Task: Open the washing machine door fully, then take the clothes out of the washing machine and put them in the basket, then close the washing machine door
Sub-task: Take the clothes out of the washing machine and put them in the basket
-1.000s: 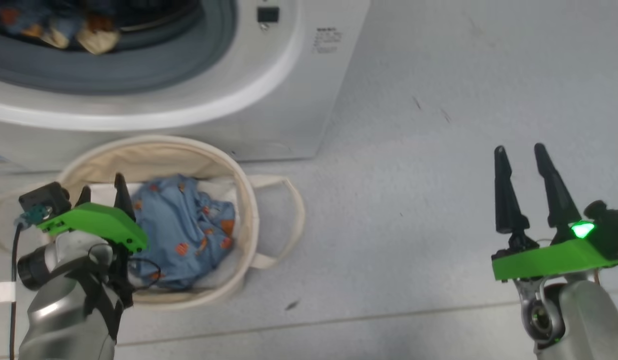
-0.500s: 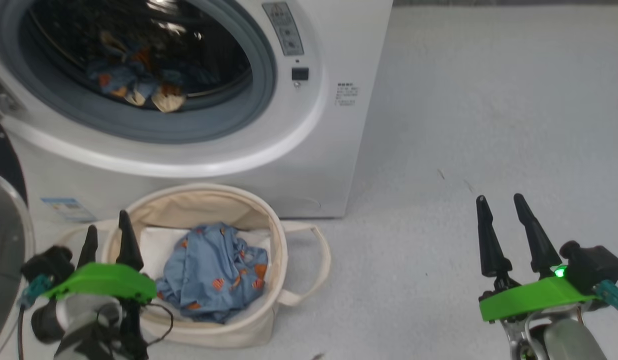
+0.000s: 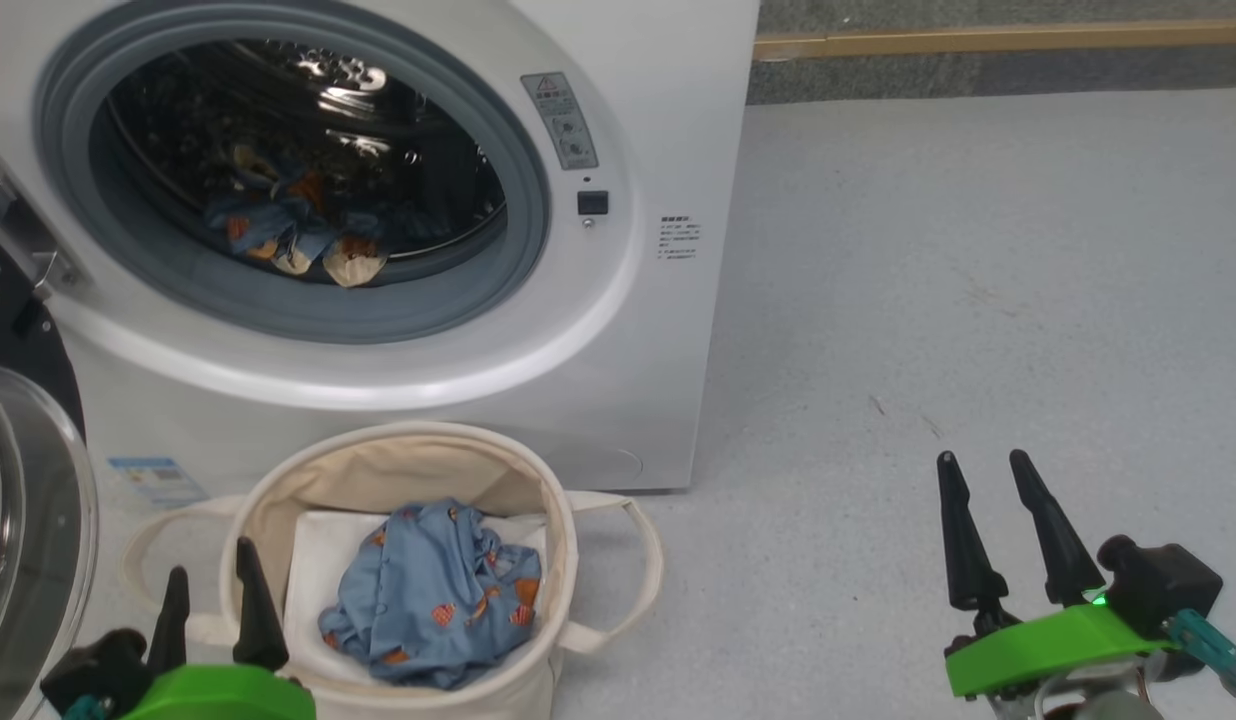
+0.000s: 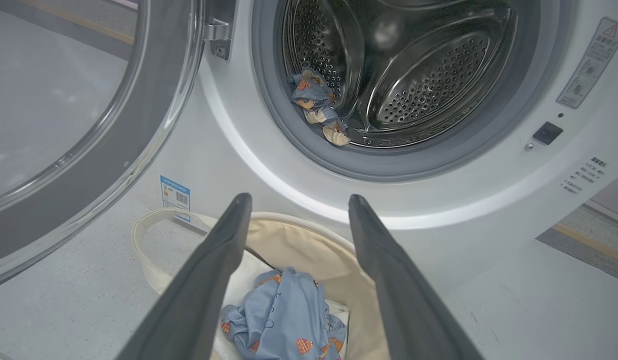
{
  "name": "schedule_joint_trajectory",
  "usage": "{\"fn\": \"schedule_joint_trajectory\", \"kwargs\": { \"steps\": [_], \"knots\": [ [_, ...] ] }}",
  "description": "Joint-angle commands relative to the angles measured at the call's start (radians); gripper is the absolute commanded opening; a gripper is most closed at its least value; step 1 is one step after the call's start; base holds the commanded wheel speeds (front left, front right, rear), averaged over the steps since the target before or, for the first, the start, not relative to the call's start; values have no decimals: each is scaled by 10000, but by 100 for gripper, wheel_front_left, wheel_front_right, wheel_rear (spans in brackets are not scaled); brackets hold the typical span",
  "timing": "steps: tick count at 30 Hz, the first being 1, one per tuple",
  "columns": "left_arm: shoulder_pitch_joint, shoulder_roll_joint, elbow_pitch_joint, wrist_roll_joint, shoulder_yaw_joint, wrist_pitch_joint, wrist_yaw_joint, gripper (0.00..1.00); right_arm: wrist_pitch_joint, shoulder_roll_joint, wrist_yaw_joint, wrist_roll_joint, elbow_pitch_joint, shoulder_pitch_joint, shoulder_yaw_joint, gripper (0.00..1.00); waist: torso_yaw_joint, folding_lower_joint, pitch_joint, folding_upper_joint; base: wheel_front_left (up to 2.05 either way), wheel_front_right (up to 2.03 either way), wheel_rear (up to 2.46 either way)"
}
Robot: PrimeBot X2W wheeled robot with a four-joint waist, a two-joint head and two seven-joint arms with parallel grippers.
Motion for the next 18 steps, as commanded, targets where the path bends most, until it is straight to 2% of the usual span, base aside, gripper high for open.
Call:
{"fn": "schedule_joint_trajectory", "kwargs": {
  "steps": [1,11,18],
  "knots": [
    [-149,191,-379,83,290,-56,7,100,-122,4,6,-86,-286,-113,211,100,-51,1,-74,-1,0,0,0],
    [670,525,-1289,138,349,224,176,100,-122,-105,6,-249,-160,43,515,100,-199,1,-398,-1,0,0,0],
    [1053,739,-1936,556,45,505,409,100,-122,-260,6,-472,-194,6,731,100,-116,1,-453,-1,0,0,0]
  ]
}}
